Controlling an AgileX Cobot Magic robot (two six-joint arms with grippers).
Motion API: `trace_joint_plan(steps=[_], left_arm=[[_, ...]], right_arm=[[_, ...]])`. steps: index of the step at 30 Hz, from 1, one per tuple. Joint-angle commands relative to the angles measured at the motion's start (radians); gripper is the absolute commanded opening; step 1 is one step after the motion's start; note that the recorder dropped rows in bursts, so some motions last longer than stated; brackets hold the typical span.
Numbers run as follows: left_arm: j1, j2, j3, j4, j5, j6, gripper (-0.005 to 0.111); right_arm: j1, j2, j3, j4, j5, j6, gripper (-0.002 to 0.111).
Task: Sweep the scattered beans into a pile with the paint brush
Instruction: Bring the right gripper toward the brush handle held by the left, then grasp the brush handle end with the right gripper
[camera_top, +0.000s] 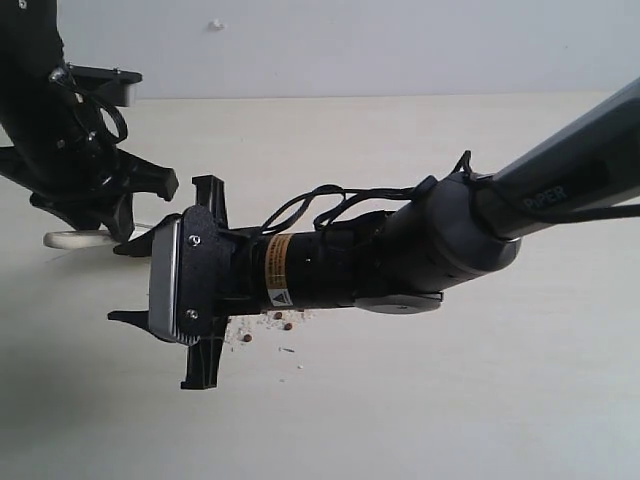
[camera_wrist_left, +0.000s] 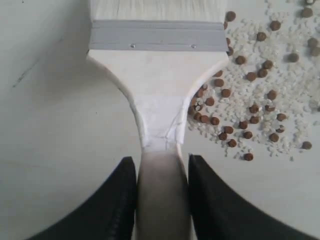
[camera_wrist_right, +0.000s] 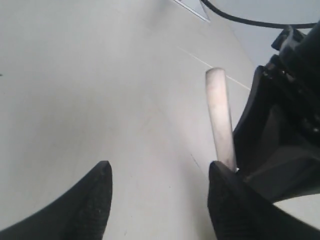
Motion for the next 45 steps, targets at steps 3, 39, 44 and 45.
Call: trace_joint_plan(steps=[3,39,44,45], left_arm=[[0.002,0.001,-0.009,-0.025,0.005,0.019,0.0],[0.002,0.001,-0.009,-0.096,0.035,0.061,0.0],[0.002,0.001,-0.009,-0.099,0.038,0.066,0.0],[0.002,0.001,-0.009,-0.101,0.04,0.066,0.0]], right_arm=[[0.001,0.004,-0.007,0.014,-0.1,-0.047,0.054],[0.001,0.004,-0.007,0.06,-0.098,-0.215,0.054],[0.001,0.004,-0.007,0.07,-0.094,-0.222,0.054],[0.001,0.004,-0.007,0.08,-0.089,-0.227,0.054]])
